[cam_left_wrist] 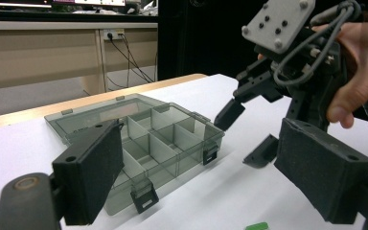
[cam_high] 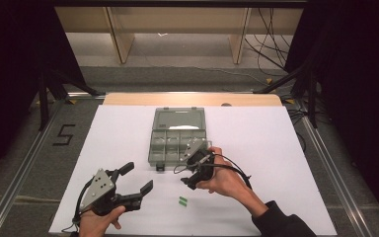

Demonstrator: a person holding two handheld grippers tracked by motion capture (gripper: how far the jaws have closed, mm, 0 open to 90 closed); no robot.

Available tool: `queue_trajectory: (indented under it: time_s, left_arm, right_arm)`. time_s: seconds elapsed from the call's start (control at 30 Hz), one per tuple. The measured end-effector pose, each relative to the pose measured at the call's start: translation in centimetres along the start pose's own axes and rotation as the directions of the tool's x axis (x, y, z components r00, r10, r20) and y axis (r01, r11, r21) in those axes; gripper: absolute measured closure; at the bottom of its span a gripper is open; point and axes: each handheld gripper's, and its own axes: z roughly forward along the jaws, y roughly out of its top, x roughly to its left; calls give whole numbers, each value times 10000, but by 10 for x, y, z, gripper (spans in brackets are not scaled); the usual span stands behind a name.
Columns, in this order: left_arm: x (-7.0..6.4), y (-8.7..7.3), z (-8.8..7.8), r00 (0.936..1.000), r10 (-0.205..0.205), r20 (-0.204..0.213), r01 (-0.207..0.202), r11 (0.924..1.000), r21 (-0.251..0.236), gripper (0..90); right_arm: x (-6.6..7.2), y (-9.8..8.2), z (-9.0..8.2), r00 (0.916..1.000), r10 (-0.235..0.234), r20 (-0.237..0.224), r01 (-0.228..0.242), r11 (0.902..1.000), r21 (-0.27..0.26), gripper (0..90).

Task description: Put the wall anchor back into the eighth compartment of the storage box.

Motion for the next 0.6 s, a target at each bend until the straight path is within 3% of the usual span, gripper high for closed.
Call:
queue_trajectory:
  time_s: [0.37, 0.6]
  left_arm:
    - [1, 0, 0, 10000, 81, 12, -81, 10000, -33, 159]
    - [0, 0, 0, 10000, 43, -2, -43, 10000, -22, 159]
  right_arm:
    - [20, -4, 18, 9974, -210, -694, 268, 9961, 836, 328]
    - [27, -6, 27, 9917, -368, -1233, 541, 9887, 1396, 421]
